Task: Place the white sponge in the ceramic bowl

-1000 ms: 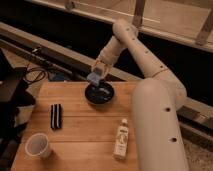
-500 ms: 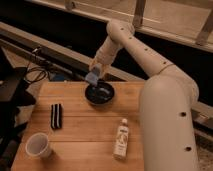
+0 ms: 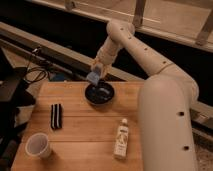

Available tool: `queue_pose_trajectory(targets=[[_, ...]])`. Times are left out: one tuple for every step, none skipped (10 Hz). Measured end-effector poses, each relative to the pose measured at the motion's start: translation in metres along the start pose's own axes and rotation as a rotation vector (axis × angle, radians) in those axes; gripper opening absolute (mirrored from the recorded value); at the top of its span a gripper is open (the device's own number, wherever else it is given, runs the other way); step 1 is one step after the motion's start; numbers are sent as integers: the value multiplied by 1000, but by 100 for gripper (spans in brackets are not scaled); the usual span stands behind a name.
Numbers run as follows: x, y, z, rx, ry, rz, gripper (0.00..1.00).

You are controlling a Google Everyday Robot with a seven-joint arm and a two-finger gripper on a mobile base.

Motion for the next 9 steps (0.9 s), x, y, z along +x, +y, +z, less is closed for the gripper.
queue_pose_trajectory(targets=[[1,0,4,-23,-17,17,36],[3,1,7,-38,-29,37,46],[4,1,8,-48,-36,48,56],[5,3,9,-57,-41,59,65],[6,4,10,-63,-41,67,76],[6,5,10,-68,-38,73,80],[6,6,10,-71,-34,77,80],[7,5,9,-69,-22,82,80],[7,5,9,-65,-14,87,80]])
